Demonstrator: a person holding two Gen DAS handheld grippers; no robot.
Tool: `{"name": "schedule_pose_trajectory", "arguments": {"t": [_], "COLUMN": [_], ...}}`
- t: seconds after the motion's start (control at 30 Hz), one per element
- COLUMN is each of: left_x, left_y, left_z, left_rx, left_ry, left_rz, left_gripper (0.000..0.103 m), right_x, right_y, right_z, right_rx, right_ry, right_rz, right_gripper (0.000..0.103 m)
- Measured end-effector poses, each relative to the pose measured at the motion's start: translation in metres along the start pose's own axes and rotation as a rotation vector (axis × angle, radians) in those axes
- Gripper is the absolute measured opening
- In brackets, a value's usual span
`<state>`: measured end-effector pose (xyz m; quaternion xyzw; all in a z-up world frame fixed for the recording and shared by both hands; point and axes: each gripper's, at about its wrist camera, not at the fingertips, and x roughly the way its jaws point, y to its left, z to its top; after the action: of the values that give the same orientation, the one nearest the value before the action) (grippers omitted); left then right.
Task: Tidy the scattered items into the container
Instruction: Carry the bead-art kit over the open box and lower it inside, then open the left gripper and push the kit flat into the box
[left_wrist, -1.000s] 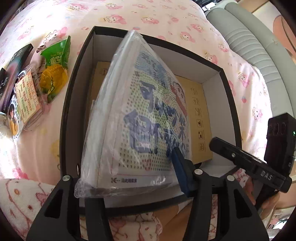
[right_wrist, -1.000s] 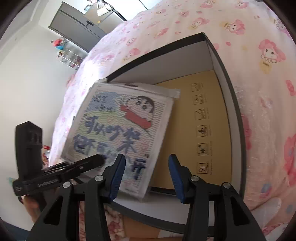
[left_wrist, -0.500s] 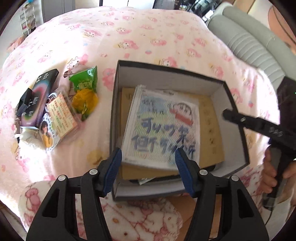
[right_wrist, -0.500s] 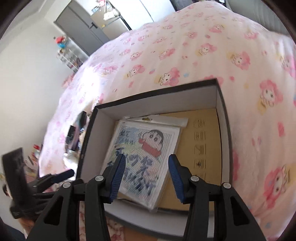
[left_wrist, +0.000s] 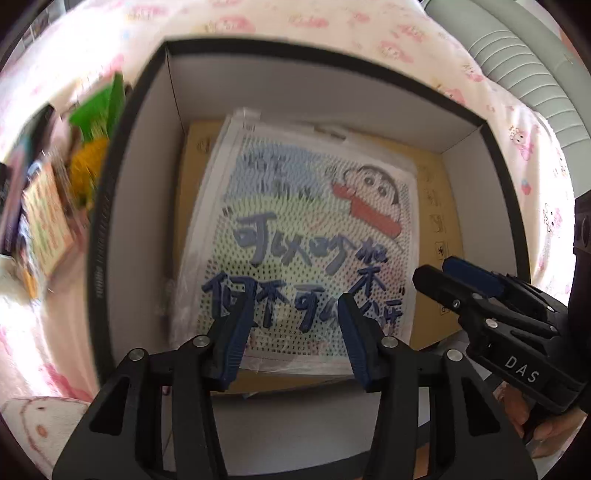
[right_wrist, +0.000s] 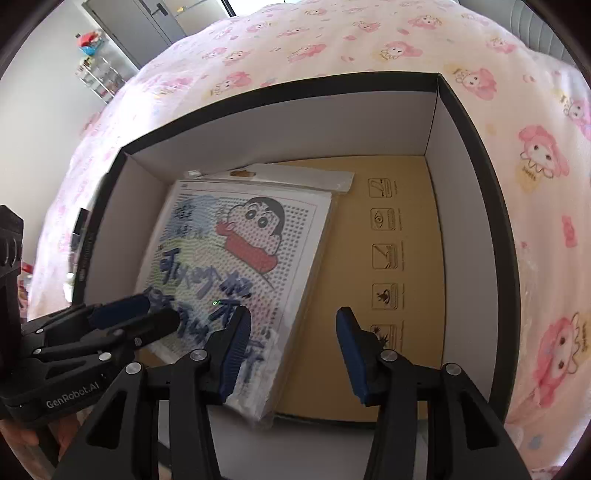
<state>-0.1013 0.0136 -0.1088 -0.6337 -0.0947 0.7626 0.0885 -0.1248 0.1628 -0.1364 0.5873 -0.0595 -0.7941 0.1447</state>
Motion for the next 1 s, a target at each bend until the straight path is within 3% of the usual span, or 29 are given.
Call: {"name": "schedule_pose_trajectory", "arguments": {"t": [0.1,0.43,0.53,0.67,0.8,0.97,1.0], "left_x": [-0.002,-0.019,-0.019,-0.019,-0.027,-0.026,-0.024], "left_y": [0.004,0.008,0.006,0.005,0.002,-0.001,0.008], "left_z": [-0.002,-0.001,-0.001,0.005,0.03,0.07,0.065], "left_rx": [-0.003,-0.038,-0.02,-0.017,-0.012,0.008,0.02], "left_ry": [-0.005,-0.052,-0.037,-0.032,-0.084,-0.109,-0.113], "left_rz": [0.005,-0.053,-0.045,-0.049,-0.039,0.007,0.014], "left_gripper": [0.04,0.041,0.042,0.042,0.042,0.042,0.042], "right_x": [0.011,0.033,0.031,0.027,0.015,-0.002,-0.003], "right_y": [0.001,0.006,0.012,0.012,-0.014,-0.031,-0.032], "right_z": [0.004,0.04,0.043,0.04,0.043,0.046,0.047], "right_rx": [0.008,-0.023,-0.036,-0.078,0.044,0.089,0.089], "right_ry": [0.046,0.167,0.141,0.113,0.063,-0.018,-0.021], "right_rz": [0.033,0.055,0.107,0.101,0.172,0.138,0.129], "right_gripper": [0.045,0.045,0.046,0.046,0.046,0.046,0.046]}}
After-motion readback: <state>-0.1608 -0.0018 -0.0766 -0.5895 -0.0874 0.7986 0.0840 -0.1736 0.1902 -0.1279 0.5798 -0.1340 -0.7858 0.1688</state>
